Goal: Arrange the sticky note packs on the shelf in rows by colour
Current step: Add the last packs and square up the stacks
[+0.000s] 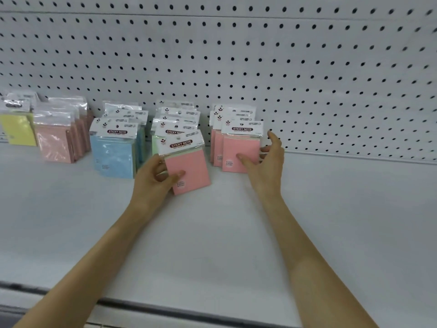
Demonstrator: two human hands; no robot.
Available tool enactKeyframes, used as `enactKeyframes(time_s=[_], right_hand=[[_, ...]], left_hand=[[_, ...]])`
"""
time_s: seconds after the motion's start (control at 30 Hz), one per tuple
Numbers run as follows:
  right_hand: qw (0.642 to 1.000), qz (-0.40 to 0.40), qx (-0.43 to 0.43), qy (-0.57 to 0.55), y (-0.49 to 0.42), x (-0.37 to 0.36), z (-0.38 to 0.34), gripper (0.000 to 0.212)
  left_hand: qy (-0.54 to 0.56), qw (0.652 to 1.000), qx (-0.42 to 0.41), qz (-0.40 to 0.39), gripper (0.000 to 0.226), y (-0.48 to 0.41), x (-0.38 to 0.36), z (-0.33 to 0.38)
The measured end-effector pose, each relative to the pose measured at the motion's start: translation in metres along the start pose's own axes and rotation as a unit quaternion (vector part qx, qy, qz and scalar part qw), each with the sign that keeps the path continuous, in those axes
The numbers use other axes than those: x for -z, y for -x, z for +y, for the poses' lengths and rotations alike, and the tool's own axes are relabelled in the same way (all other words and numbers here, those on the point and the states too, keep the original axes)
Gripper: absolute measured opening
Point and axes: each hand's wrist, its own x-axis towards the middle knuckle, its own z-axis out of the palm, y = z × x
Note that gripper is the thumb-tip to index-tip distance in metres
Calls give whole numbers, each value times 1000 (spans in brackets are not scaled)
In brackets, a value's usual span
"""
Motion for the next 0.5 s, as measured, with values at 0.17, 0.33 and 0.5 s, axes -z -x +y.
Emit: enactKeyframes(time_s=[0.17, 0.33, 0.5], right_hand=[[990, 76, 110, -53, 14, 13, -20, 38], [981, -160, 88, -69, 25, 11, -23, 11], [978, -189, 68, -62, 17, 22, -19, 27]], left_hand=[[2, 999, -40, -35, 38, 9, -9, 2], [20, 996, -51, -66, 35, 18, -39, 4], [16, 996, -47, -72, 37, 18, -54, 5]])
